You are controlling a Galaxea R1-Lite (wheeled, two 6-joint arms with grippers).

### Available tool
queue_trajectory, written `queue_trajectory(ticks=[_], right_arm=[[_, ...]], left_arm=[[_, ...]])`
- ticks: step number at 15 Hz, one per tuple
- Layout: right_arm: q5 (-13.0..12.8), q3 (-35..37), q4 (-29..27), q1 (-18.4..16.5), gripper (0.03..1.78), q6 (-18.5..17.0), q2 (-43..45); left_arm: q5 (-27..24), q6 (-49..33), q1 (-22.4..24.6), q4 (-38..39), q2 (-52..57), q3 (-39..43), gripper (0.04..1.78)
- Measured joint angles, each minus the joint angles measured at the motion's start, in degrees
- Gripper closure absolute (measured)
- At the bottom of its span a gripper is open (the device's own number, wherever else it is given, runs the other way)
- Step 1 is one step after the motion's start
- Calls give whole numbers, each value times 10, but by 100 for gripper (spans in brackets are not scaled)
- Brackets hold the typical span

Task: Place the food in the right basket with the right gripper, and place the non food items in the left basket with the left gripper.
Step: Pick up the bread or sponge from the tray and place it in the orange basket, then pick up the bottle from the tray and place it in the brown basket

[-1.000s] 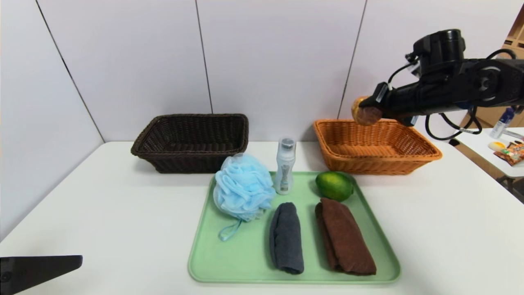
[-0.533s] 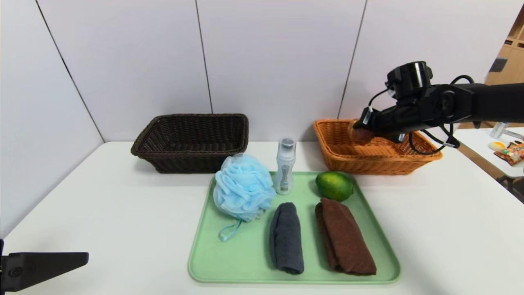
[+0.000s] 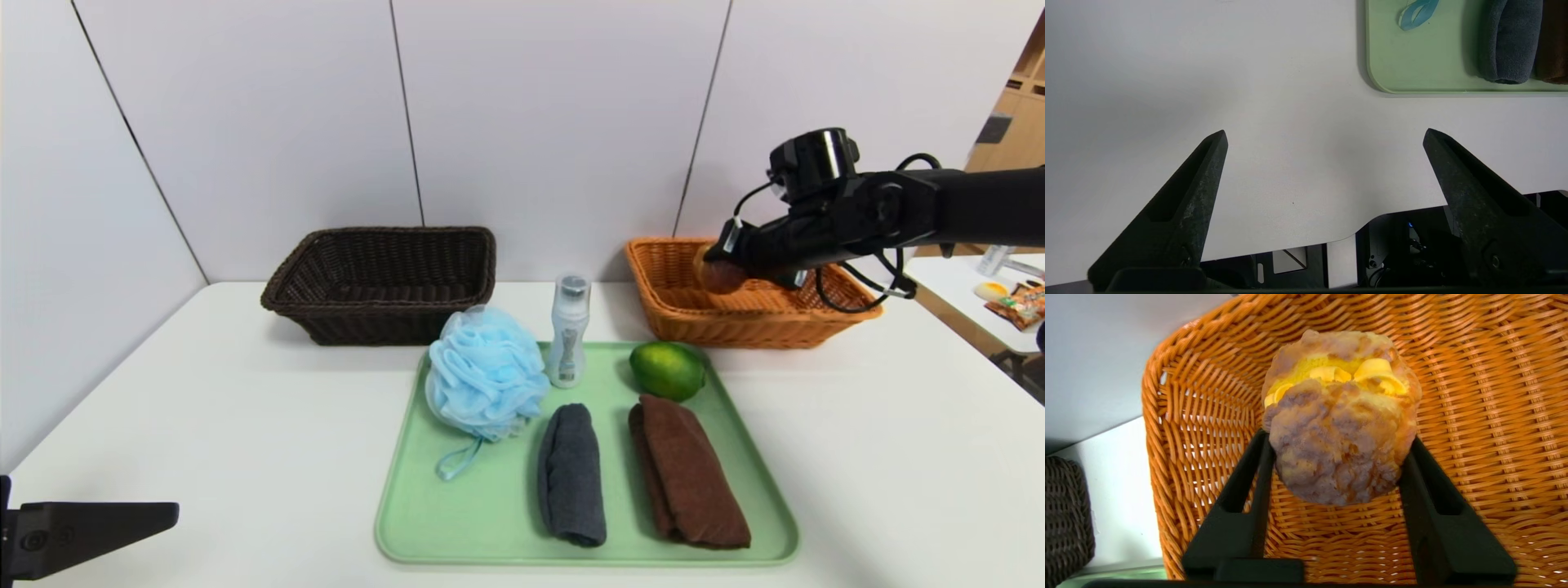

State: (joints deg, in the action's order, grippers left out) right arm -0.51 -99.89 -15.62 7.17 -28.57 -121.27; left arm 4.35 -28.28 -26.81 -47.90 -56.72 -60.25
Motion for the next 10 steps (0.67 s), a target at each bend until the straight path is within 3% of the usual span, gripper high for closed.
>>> queue_trajectory(ticks=[4,10], right_arm=[[0,-3,-1,-2,54,-3,0],[0,-16,-43,-3,31,-2,30]], left_arm=[[0,-1,0,-1,3,-1,13],[1,-1,0,-5,13,-1,13]])
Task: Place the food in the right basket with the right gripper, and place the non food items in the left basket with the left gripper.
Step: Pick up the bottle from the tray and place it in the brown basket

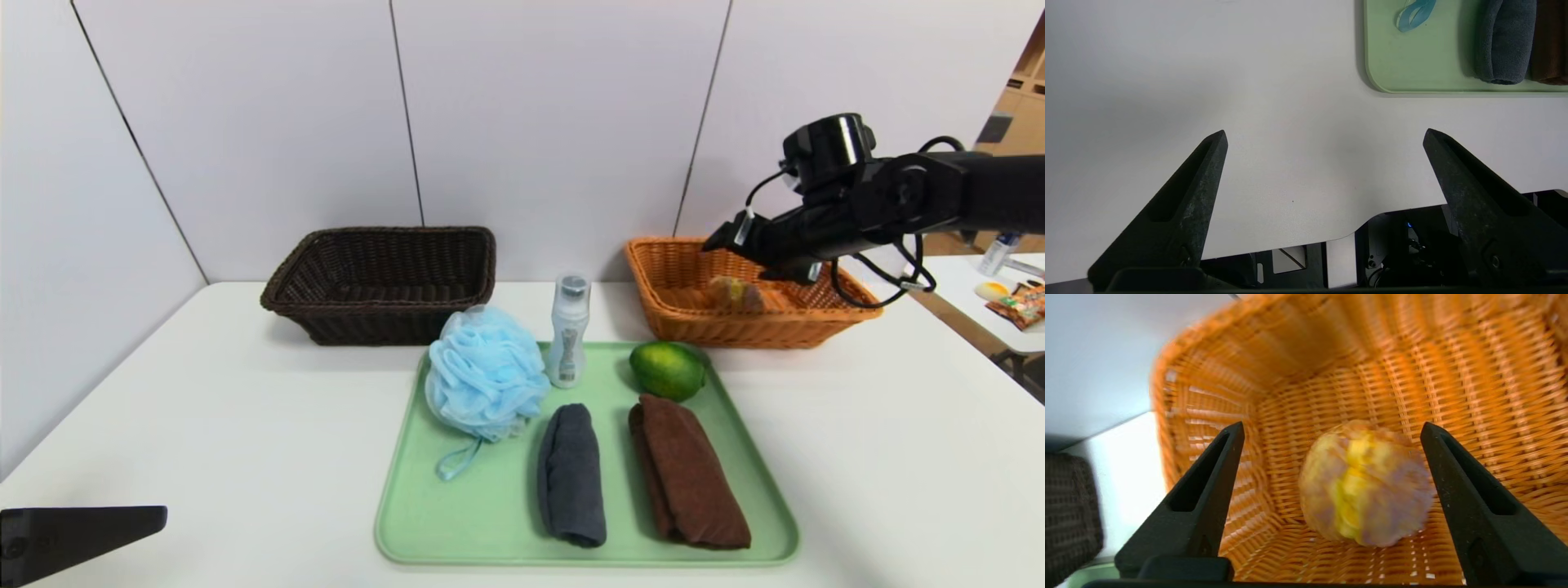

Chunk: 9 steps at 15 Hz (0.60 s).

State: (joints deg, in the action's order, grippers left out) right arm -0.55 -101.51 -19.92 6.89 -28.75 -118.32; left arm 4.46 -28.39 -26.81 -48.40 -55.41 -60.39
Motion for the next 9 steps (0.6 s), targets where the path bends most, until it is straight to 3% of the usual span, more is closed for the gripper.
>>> queue_trajectory(ticks=[3,8,9], right_arm=[[0,-23,-61,24,24,13,71],[10,-89,-348,87,18,22,172],[23,-94,-405,102,16,20,185]], left_arm=[[5,-1,1,0,6,0,13],[7,-1,1,3,6,0,13],[7,-1,1,4,5,-1,13]])
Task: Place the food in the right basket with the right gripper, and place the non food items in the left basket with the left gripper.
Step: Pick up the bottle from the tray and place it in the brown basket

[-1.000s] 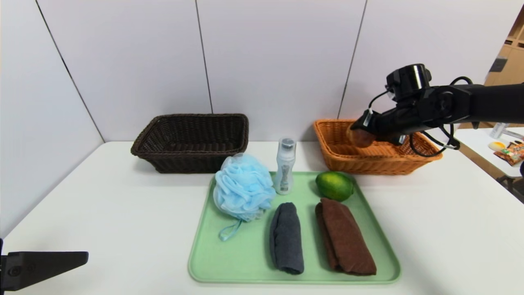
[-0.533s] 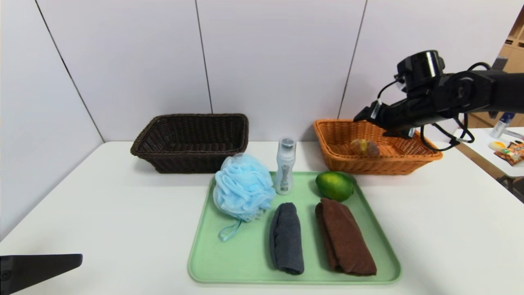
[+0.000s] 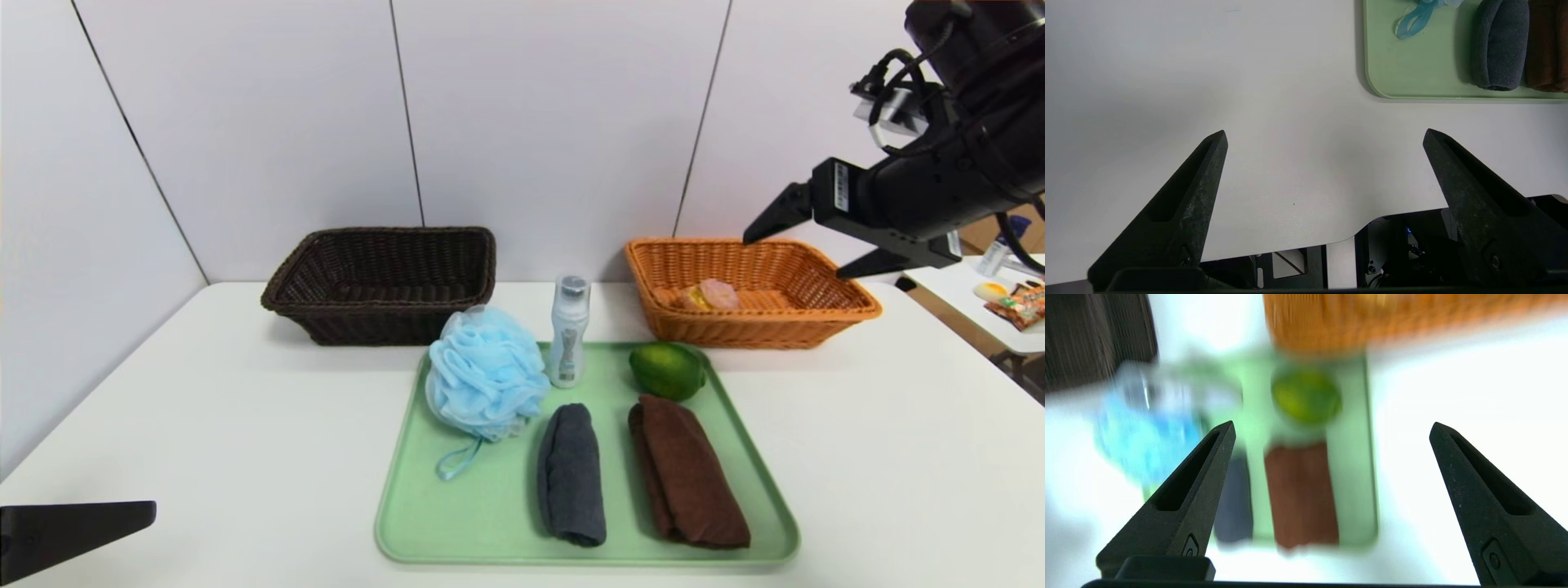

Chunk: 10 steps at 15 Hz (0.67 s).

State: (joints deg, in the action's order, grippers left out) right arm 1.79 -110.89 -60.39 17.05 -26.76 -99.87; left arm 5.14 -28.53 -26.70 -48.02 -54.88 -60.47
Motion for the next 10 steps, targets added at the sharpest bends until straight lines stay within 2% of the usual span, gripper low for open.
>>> queue_trajectory(ticks=[1,2,4,5,6,8,9,10], right_arm=[[23,-2,-34,13,16,-3,11],[54,-4,-44,26,15,-7,22],[123,-4,-42,60,14,-26,43],[149,1,-39,77,13,-36,53],[165,16,-31,95,13,-41,64],[159,71,10,125,12,-40,84],[140,113,50,144,12,-38,95],[107,160,101,164,12,-35,103]], left_arm=[[0,0,0,1,-1,0,13],[0,0,0,1,-1,-1,13],[0,-2,0,1,1,-1,13],[0,-3,0,1,4,-1,13],[0,-3,0,1,9,0,13],[1,-3,2,0,24,8,13],[1,-3,5,0,31,13,13],[1,-3,8,1,38,17,13]])
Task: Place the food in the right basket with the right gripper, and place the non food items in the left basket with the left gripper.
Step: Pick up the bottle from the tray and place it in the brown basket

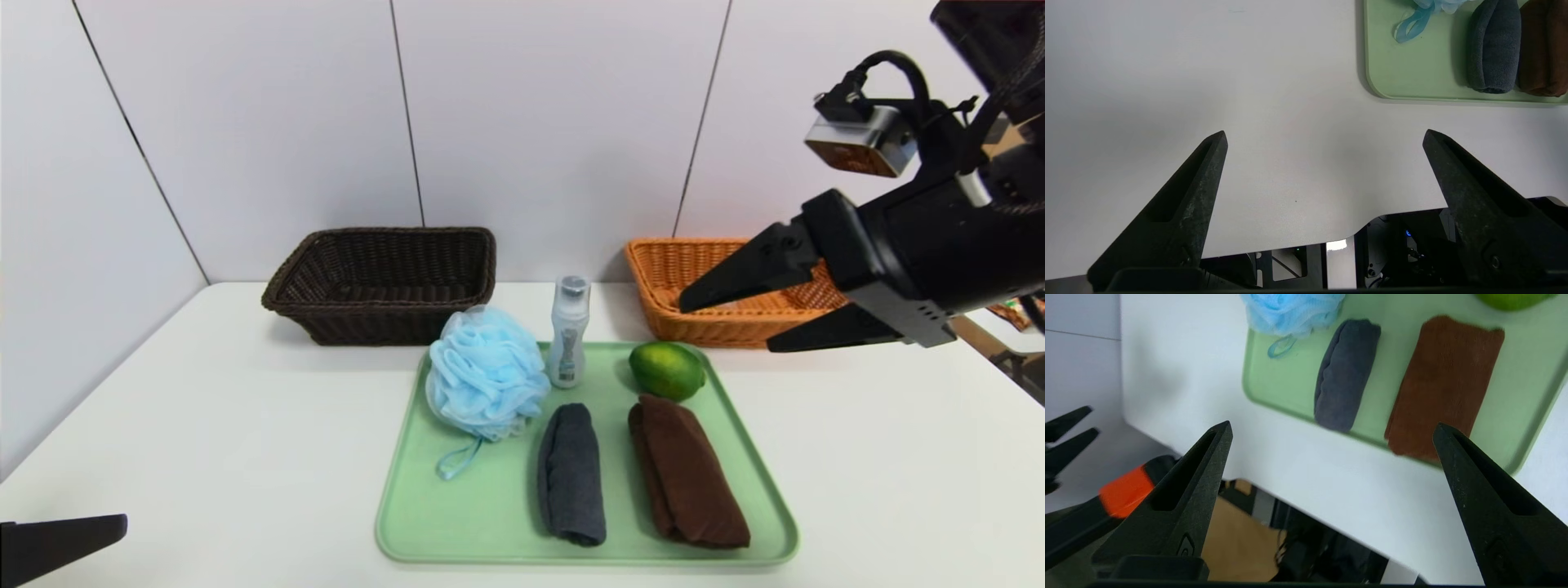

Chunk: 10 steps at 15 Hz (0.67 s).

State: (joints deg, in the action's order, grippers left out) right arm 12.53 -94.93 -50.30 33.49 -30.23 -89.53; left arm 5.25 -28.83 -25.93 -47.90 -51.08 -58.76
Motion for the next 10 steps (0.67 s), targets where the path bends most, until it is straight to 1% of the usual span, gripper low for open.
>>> queue_trajectory(ticks=[1,2,5,6,7,8,10], right_arm=[[-45,50,60,24,12,5,7],[-101,107,132,51,12,15,11],[-258,251,340,129,12,64,9],[-299,277,394,146,12,78,4],[-329,297,445,156,12,94,-1],[-341,314,493,162,12,111,-6],[-347,348,572,166,12,139,-17]], left_arm=[[0,-1,1,0,5,4,13],[-1,-2,1,1,10,7,13],[-2,-2,2,3,21,17,13],[-3,-2,2,6,25,20,13],[-3,0,2,7,29,24,13],[-3,0,2,9,32,28,13],[-3,1,2,14,35,34,13]])
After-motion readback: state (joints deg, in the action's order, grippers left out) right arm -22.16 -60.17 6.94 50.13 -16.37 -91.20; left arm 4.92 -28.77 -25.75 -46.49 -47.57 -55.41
